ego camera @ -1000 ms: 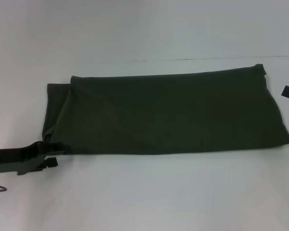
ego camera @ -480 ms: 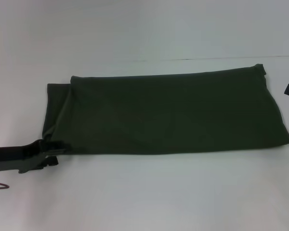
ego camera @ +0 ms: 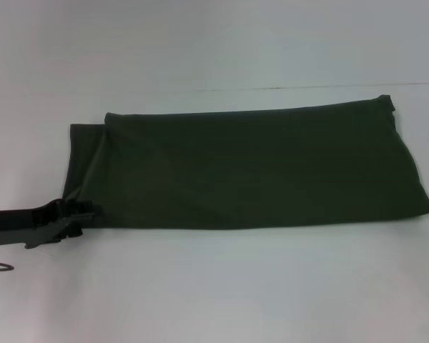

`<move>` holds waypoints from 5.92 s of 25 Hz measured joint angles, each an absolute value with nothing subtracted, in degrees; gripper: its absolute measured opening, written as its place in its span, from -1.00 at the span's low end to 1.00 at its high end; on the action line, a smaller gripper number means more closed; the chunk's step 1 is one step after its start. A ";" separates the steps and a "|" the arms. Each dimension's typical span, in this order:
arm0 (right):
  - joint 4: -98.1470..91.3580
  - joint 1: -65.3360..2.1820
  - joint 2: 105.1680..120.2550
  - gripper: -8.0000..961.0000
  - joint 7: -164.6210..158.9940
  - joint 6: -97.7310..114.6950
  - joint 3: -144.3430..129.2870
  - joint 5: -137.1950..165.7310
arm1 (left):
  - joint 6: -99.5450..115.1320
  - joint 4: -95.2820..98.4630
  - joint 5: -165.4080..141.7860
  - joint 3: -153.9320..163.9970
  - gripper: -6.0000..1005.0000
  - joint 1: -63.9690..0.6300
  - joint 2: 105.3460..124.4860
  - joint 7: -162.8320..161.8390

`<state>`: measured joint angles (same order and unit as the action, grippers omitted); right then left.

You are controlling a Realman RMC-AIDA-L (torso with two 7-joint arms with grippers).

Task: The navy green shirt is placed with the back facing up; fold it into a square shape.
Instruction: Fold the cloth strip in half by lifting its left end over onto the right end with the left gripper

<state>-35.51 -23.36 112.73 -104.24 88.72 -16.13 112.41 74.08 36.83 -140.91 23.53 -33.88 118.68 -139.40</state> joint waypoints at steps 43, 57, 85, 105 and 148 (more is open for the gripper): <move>-35.51 -22.94 112.69 0.90 -104.05 88.98 -15.73 112.41 | 75.05 38.80 -142.29 24.09 0.36 -34.18 118.58 -138.63; -35.51 -22.85 112.76 0.90 -104.13 89.04 -15.68 112.41 | 73.28 38.46 -142.56 24.25 0.36 -34.40 118.67 -138.61; -35.51 -22.84 112.85 0.90 -104.24 89.35 -15.01 112.41 | 69.38 38.18 -142.67 25.72 0.36 -35.91 118.48 -139.11; -35.51 -22.67 112.85 0.90 -104.24 89.57 -14.94 112.41 | 71.59 39.41 -142.67 25.90 0.36 -35.27 118.18 -139.90; -35.39 -22.59 112.82 0.90 -104.24 89.56 -14.76 111.92 | 72.66 38.88 -143.79 27.28 0.36 -36.10 118.47 -140.48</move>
<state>-35.39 -22.59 112.82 -104.24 89.56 -14.76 111.92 72.66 38.88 -143.79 27.28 -36.10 118.47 -140.48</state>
